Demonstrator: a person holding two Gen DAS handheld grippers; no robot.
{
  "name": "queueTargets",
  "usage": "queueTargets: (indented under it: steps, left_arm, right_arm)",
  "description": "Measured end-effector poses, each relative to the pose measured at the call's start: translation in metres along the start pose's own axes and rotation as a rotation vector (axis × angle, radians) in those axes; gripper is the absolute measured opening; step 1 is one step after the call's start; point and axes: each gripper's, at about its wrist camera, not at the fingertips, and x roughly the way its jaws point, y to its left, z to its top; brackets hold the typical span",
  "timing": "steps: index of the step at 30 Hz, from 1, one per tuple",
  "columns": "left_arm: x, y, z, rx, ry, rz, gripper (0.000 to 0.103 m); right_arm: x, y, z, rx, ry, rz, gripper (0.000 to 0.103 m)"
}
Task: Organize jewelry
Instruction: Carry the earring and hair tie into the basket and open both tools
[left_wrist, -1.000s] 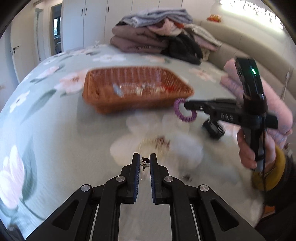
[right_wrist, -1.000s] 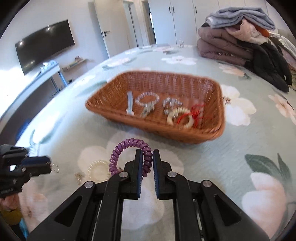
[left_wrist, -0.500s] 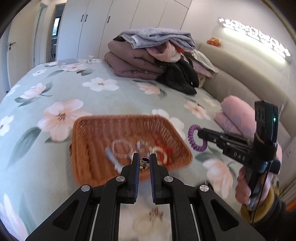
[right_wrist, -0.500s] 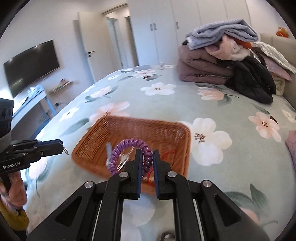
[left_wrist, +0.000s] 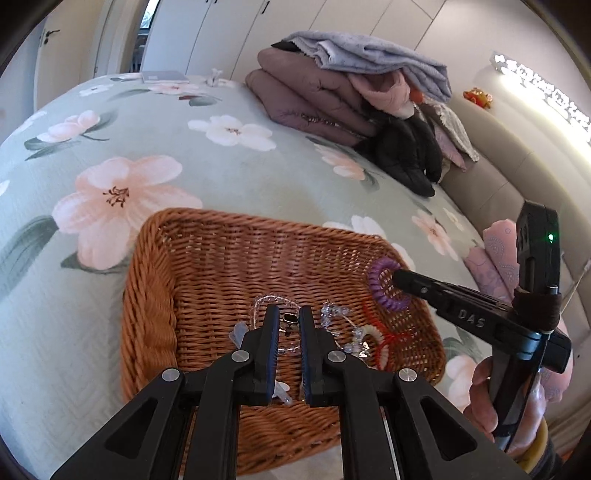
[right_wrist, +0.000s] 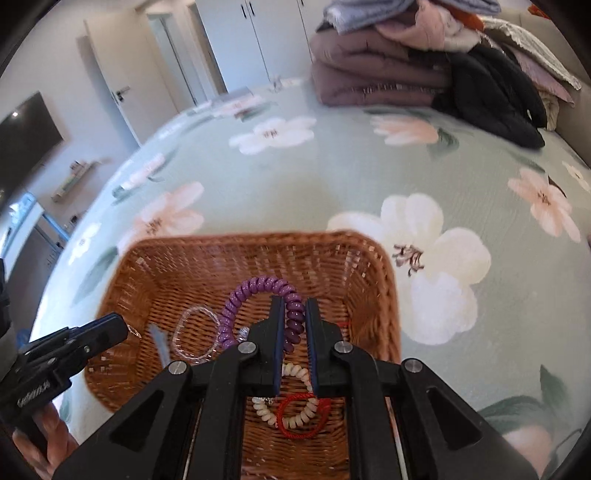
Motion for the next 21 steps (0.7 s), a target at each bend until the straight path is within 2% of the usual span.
queueTargets:
  steps: [12, 16, 18, 20, 21]
  left_arm:
    - [0.03, -0.009, -0.003, 0.017, 0.035, 0.002, 0.011]
    - [0.03, -0.018, -0.006, 0.054, 0.035, 0.033, 0.011]
    - [0.029, -0.019, -0.007, 0.059, 0.045, 0.016, 0.015]
    - [0.024, -0.02, -0.009, 0.061, 0.042, 0.026, 0.031]
    - [0.018, -0.02, -0.011, 0.065, 0.032, 0.03, 0.034]
  right_arm:
    - [0.026, -0.006, -0.005, 0.027, 0.077, -0.029, 0.013]
    - [0.027, -0.007, -0.006, 0.025, 0.077, -0.04, 0.014]
    - [0.024, -0.006, -0.007, 0.024, 0.068, -0.043, 0.016]
    - [0.02, -0.007, -0.007, 0.03, 0.067, -0.021, 0.024]
    - [0.016, -0.007, -0.007, 0.03, 0.06, -0.012, 0.025]
